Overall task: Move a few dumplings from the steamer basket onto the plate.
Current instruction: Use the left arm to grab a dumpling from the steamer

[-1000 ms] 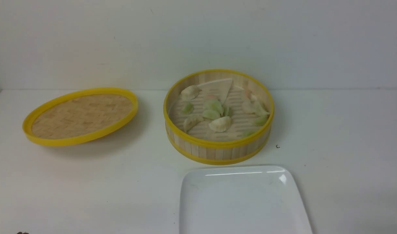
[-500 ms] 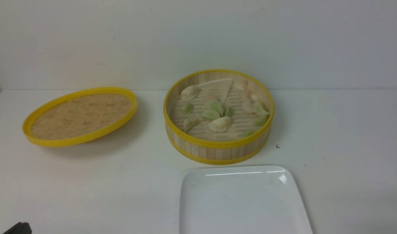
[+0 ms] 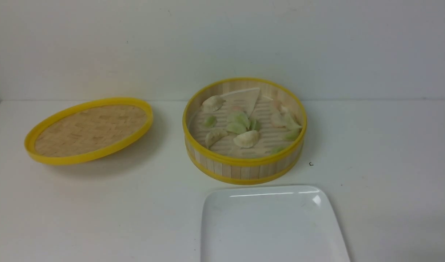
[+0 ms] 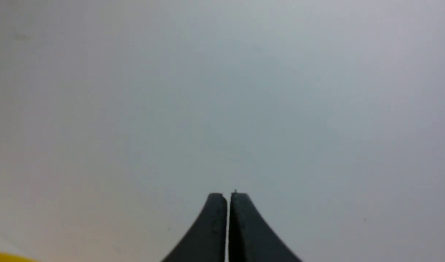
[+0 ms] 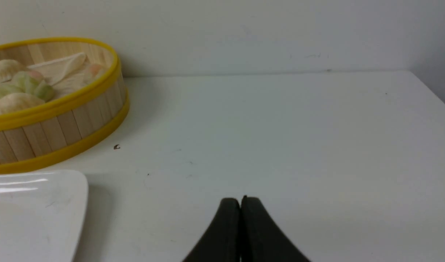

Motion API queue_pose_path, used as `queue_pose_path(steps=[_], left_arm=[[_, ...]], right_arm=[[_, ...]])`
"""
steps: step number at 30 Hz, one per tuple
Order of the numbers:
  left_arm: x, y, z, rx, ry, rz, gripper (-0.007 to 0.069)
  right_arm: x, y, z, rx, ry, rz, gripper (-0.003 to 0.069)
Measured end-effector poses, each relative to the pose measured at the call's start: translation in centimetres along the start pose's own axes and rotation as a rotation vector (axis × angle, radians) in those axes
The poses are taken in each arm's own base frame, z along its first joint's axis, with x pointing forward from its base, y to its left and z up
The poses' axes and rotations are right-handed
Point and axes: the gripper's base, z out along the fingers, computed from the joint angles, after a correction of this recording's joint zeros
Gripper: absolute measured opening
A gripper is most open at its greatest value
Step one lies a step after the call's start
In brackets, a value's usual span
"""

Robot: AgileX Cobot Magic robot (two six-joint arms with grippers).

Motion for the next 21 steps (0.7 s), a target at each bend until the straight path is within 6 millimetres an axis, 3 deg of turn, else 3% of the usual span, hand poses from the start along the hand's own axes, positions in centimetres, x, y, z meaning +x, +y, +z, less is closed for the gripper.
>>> queue_pose_path(steps=[8,12,14,16,17,21], left_arm=[[-3.3,-4.0,1.1,0.117,0.000,0.069,-0.0006],[-4.7,-7.1,3.6,0.110,0.187,0.130,-0.0006],[-5.1,-8.5,5.4,0.089,0.302,0.165,-0.0006],[-4.6,-10.1,8.4,0.030,0.571,0.239,-0.0006],[-4.6,-10.7,9.7,0.019,0.620,0.255,-0.0006],[-1.3,-11.0,14.4,-0.066,1.113,0.355,-0.0006]], right_arm=[[0.0,0.1,0.0,-0.010,-0.009,0.029,-0.0015],[-1.3,0.4,0.0,-0.077,-0.159,0.320,-0.0015],[-2.0,0.4,-0.2,-0.099,-0.228,0.452,-0.0015],[-2.8,0.1,-0.4,-0.124,-0.317,0.623,-0.0015],[-2.9,0.1,-0.5,-0.128,-0.334,0.660,-0.0015],[-3.3,-0.2,-0.6,-0.135,-0.380,0.747,-0.0015]])
